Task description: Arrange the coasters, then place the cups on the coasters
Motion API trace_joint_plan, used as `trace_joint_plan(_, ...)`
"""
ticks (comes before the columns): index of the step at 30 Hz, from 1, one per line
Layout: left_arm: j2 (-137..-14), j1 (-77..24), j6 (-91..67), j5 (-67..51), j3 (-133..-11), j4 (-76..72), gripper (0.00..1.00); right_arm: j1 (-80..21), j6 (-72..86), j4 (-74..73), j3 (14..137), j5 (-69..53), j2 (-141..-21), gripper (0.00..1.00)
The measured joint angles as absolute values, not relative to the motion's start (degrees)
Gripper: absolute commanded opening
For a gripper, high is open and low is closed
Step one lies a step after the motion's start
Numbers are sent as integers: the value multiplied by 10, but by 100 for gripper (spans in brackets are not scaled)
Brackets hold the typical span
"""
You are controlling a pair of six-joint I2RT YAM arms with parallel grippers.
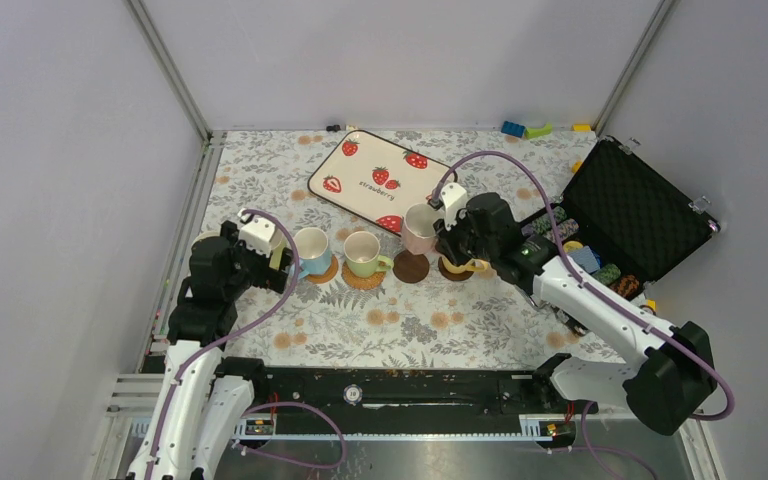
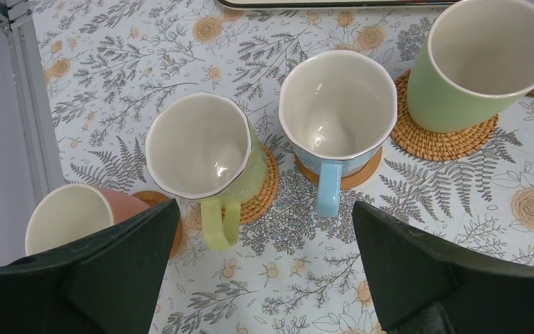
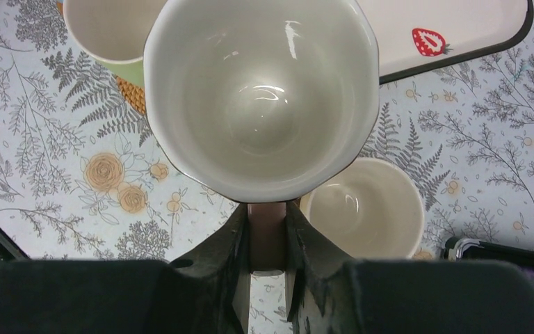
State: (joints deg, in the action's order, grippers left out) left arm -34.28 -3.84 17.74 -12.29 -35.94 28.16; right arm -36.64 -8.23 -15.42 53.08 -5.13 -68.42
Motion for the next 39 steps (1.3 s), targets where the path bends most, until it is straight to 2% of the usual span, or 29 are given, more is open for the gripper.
trace_joint_plan(8,-336,-38,177,-123,-359,282,99,-368,-77,-96,507,-52,-706,0)
trace_joint_plan(39,-334,-38,177,-123,-359,282,99,-383,-118,-57,474,-86,-772,0)
